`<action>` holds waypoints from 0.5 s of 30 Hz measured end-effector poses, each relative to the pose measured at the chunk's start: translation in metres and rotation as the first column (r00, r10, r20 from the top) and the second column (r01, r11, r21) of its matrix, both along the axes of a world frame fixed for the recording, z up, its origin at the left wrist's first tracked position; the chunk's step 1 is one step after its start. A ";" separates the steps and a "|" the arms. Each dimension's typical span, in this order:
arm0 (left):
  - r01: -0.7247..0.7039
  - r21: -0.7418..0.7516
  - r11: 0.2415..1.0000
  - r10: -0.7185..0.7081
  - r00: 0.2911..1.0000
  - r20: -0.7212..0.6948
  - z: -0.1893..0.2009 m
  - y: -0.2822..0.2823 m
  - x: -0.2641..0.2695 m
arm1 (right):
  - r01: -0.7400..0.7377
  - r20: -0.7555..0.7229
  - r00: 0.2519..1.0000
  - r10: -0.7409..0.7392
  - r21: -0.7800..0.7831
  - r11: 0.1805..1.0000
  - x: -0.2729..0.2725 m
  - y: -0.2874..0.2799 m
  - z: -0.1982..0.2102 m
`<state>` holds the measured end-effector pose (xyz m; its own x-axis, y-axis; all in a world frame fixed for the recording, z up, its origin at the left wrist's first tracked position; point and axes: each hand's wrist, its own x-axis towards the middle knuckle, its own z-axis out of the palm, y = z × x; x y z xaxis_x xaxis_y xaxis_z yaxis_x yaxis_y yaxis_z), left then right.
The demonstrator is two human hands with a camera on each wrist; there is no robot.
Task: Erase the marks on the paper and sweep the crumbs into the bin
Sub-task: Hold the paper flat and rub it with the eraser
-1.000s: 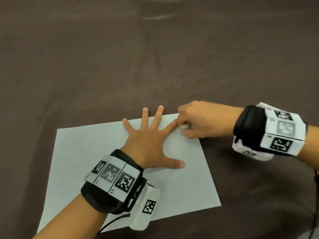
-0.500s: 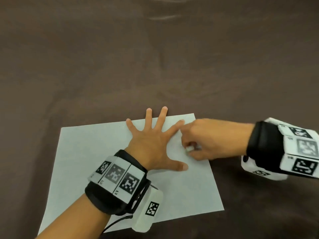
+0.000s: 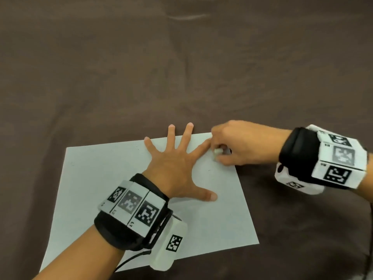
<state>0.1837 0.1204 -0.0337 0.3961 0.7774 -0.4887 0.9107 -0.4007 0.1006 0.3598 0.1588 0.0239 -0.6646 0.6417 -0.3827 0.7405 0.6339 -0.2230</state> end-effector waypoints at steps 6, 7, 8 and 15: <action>0.010 0.006 1.000 -0.010 1.000 -0.008 0.002 -0.003 0.000 | -0.139 0.062 0.987 0.151 -0.168 0.976 0.000 -0.043 -0.002; 0.010 0.010 1.000 -0.010 1.000 -0.007 0.002 -0.003 -0.001 | -0.119 0.065 0.989 0.130 -0.153 0.981 -0.001 -0.041 0.000; 0.011 0.014 1.000 -0.011 1.000 -0.007 0.001 -0.002 -0.001 | -0.089 0.065 0.993 0.095 -0.094 0.992 -0.001 -0.033 0.000; 0.011 -0.010 1.000 -0.011 1.000 -0.019 0.002 -0.002 0.000 | -0.129 0.092 0.986 0.142 -0.136 0.982 -0.002 -0.044 -0.001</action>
<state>0.1839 0.1184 -0.0315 0.3952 0.7680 -0.5040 0.9080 -0.4097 0.0876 0.3582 0.1153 0.0233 -0.6958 0.4893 -0.5258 0.6726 0.7008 -0.2377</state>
